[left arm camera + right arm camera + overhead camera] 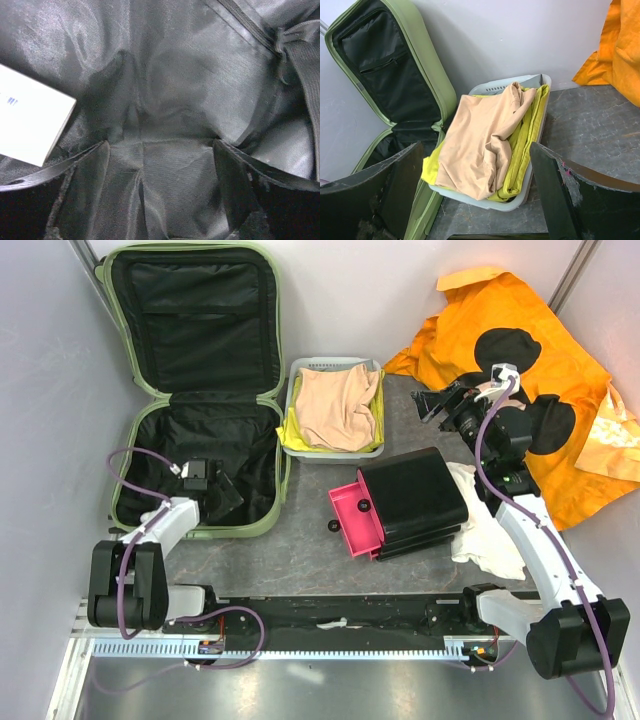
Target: Open, take out, and arrange the luggage
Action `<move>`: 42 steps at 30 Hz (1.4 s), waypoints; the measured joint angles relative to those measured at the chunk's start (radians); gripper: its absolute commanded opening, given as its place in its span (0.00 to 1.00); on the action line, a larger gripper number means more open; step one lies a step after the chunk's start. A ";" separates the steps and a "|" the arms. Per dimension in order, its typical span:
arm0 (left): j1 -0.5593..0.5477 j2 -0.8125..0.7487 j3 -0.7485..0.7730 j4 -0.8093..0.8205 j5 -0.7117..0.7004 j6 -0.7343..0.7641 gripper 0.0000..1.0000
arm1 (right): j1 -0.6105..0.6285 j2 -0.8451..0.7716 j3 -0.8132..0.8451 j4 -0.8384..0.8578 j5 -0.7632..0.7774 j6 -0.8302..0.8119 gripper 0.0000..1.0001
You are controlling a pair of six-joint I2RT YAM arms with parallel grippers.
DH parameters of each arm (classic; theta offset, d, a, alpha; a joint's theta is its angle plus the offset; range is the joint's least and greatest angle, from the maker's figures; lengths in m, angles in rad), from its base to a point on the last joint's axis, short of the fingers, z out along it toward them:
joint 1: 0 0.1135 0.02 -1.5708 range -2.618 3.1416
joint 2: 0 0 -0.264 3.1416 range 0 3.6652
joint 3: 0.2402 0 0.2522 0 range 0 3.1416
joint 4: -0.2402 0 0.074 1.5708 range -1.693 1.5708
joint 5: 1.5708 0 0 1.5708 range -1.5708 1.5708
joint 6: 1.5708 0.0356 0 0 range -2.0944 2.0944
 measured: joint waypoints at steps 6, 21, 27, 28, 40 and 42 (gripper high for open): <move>0.000 0.059 0.004 0.079 0.053 -0.019 0.13 | -0.010 0.000 -0.002 0.000 0.000 0.004 0.95; 0.027 -0.281 0.264 -0.062 0.150 0.008 0.02 | -0.019 -0.007 -0.002 0.000 0.001 0.005 0.95; 0.032 -0.269 0.259 -0.114 0.167 0.038 0.06 | -0.021 -0.007 -0.002 0.000 0.001 0.005 0.96; 0.035 -0.257 0.257 -0.121 0.181 0.044 0.07 | -0.021 -0.007 -0.002 0.000 0.001 0.005 0.96; 0.039 -0.197 0.200 -0.143 0.255 0.095 0.70 | -0.031 0.001 -0.002 -0.024 0.145 -0.048 0.98; 0.039 -0.205 0.192 -0.121 0.256 0.093 0.78 | -0.035 0.019 -0.002 -0.023 0.209 -0.053 0.98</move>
